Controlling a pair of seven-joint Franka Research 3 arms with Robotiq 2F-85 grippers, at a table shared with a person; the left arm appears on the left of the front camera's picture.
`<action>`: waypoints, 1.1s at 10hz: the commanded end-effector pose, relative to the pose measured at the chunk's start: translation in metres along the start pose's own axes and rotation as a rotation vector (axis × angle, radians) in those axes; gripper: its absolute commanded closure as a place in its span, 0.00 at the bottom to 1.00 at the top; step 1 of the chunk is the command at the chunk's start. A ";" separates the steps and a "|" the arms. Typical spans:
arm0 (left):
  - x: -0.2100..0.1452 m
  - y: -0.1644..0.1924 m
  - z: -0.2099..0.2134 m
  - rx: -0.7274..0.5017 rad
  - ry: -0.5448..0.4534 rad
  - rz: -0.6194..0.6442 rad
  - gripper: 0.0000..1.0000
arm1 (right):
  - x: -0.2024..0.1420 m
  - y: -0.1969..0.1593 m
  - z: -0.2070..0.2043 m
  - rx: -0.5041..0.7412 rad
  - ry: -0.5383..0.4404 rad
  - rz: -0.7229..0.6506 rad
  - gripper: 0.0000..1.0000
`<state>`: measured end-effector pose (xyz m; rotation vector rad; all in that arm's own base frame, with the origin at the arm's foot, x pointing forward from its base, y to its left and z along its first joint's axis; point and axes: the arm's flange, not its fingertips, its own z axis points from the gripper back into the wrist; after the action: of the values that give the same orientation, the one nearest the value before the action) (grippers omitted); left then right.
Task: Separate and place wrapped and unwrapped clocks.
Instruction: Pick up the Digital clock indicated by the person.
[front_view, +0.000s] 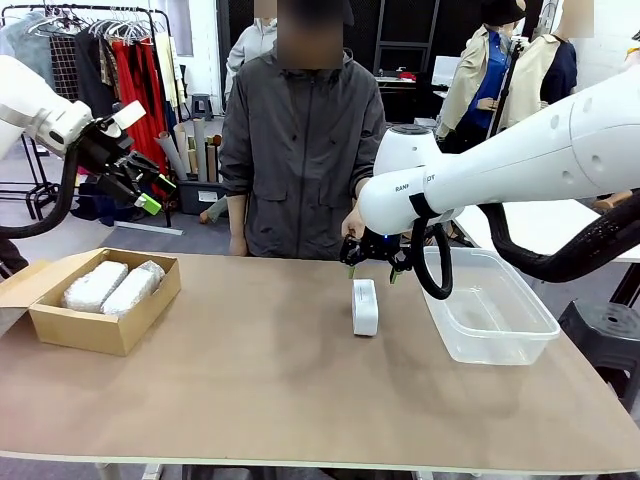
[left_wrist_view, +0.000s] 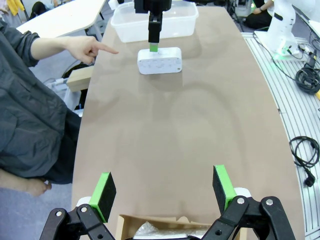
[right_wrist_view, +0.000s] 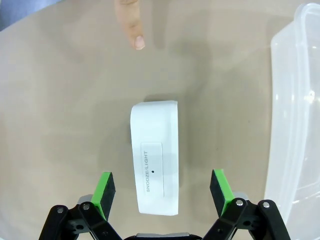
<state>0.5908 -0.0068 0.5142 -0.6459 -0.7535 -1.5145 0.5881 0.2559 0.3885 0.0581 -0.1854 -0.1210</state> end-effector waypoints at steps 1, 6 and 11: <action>0.001 -0.001 0.001 -0.006 0.001 -0.003 0.00 | 0.000 0.000 0.000 0.000 0.000 0.000 0.00; 0.001 -0.001 0.001 -0.006 0.001 -0.003 0.00 | 0.016 0.011 -0.027 0.002 0.056 0.012 0.00; 0.001 -0.001 0.001 -0.006 0.001 -0.003 0.00 | 0.018 0.015 -0.051 -0.008 0.128 0.001 0.00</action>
<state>0.5908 -0.0068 0.5141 -0.6460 -0.7534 -1.5145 0.6068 0.2687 0.3398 0.0496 -0.0839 -0.1310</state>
